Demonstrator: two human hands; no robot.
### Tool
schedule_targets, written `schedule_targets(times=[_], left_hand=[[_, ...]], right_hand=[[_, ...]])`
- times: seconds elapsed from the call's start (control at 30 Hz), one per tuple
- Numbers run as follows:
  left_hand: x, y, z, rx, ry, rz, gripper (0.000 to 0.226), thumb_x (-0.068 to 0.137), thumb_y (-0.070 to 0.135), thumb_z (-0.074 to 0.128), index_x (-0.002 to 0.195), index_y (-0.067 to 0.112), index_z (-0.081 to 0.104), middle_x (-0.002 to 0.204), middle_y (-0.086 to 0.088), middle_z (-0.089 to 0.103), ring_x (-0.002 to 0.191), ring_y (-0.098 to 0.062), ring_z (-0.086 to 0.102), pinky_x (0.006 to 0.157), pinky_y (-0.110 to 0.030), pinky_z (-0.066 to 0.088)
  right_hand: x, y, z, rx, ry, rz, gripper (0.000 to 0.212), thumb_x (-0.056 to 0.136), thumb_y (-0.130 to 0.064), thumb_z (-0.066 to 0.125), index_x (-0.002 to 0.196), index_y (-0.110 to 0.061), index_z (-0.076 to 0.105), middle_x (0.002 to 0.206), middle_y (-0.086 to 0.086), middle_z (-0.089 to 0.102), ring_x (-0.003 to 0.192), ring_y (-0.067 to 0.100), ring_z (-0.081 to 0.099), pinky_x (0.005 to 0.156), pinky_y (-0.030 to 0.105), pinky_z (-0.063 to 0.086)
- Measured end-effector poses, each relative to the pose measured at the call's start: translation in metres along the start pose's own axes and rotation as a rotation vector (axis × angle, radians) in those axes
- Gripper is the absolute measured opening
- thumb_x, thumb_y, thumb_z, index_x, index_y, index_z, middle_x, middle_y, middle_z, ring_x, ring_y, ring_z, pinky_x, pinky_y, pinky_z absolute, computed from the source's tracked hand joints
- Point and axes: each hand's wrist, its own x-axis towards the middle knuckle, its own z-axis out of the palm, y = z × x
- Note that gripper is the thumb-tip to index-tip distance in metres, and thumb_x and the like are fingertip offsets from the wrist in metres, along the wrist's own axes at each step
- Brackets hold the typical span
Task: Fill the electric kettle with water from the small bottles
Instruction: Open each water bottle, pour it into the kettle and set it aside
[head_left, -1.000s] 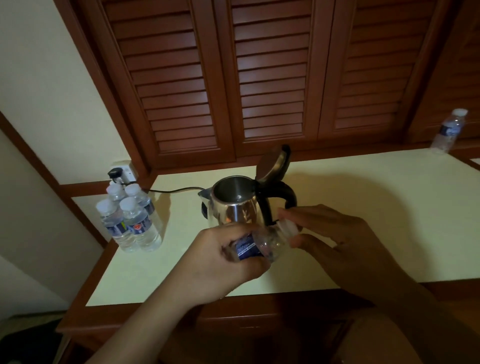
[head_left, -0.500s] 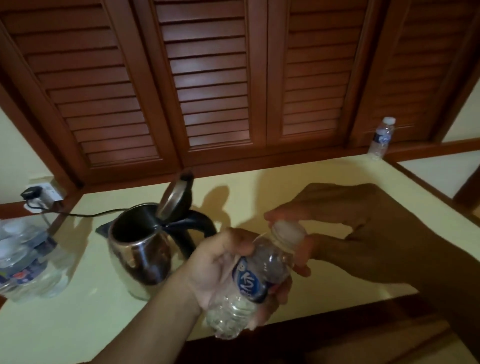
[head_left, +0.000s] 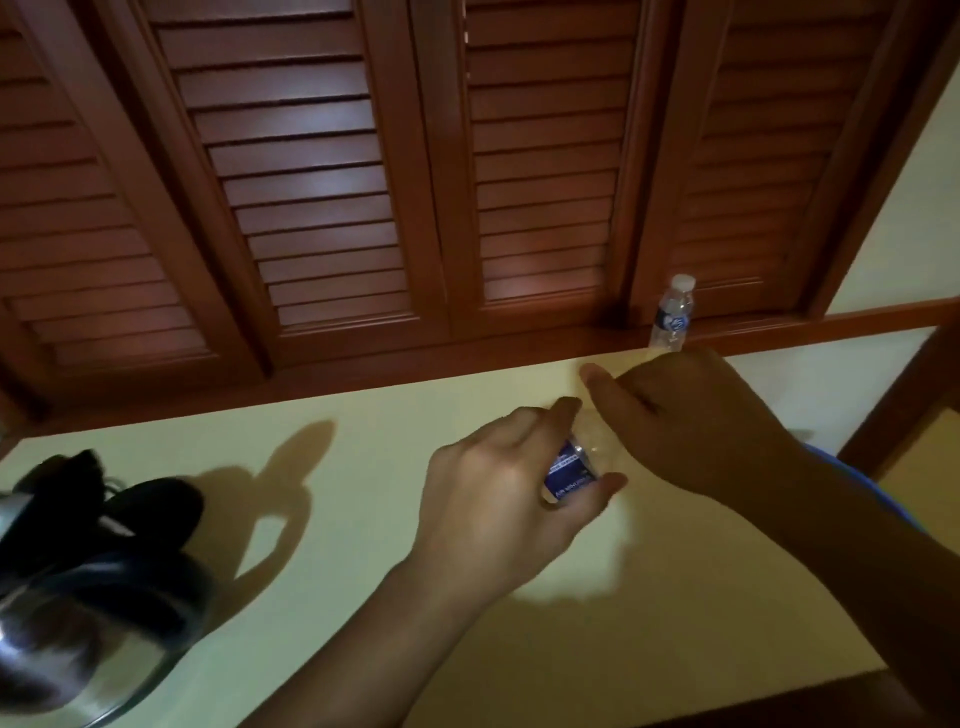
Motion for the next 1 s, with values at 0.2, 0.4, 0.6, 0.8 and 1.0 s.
schedule_targets(times=[0.2, 0.4, 0.6, 0.8, 1.0], left_hand=[[0.043, 0.01, 0.027, -0.773, -0.517, -0.399, 0.047, 0.089, 0.034, 0.083, 0.127, 0.051, 0.063, 0.119, 0.024, 0.074, 0.107, 0.003, 0.069, 0.092, -0.019, 0.054], [0.067, 0.008, 0.078, -0.878, -0.595, -0.379, 0.051, 0.095, 0.009, 0.076, 0.14, 0.031, 0.064, 0.118, 0.003, 0.078, 0.112, -0.007, 0.068, 0.1, -0.027, 0.051], [0.089, 0.012, 0.117, -0.798, -0.489, -0.418, 0.05, 0.08, 0.026, 0.092, 0.123, 0.031, 0.068, 0.105, 0.011, 0.075, 0.103, -0.012, 0.071, 0.092, -0.039, 0.059], [0.103, 0.01, 0.152, -0.777, -0.456, -0.411, 0.059, 0.075, 0.036, 0.095, 0.119, 0.029, 0.056, 0.114, -0.004, 0.065, 0.108, -0.016, 0.062, 0.079, -0.041, 0.054], [0.114, -0.011, 0.167, -0.842, -0.588, -0.349, 0.054, 0.086, 0.023, 0.083, 0.135, 0.035, 0.065, 0.122, -0.005, 0.07, 0.117, -0.023, 0.065, 0.099, -0.062, 0.05]], right_hand=[[0.002, 0.067, -0.008, 0.32, 0.139, 0.08, 0.032, 0.087, -0.063, 0.047, 0.086, -0.04, 0.069, 0.065, -0.013, 0.066, 0.07, 0.001, 0.061, 0.06, 0.011, 0.043], [0.004, 0.105, -0.014, 0.5, 0.096, 0.013, 0.018, 0.095, -0.049, 0.048, 0.111, -0.055, 0.056, 0.094, -0.044, 0.061, 0.098, -0.018, 0.06, 0.082, 0.001, 0.041], [0.002, 0.132, -0.002, 0.636, 0.114, 0.136, 0.024, 0.096, -0.037, 0.056, 0.118, -0.045, 0.057, 0.088, -0.051, 0.058, 0.097, -0.027, 0.054, 0.076, -0.003, 0.041], [0.009, 0.157, 0.012, 0.628, 0.187, 0.255, 0.032, 0.088, -0.031, 0.074, 0.11, -0.05, 0.061, 0.106, -0.024, 0.07, 0.102, -0.002, 0.066, 0.086, 0.021, 0.056], [0.02, 0.18, 0.009, 0.816, 0.118, 0.19, 0.031, 0.096, -0.024, 0.059, 0.123, -0.039, 0.061, 0.122, -0.01, 0.07, 0.116, 0.006, 0.065, 0.088, 0.03, 0.06]])
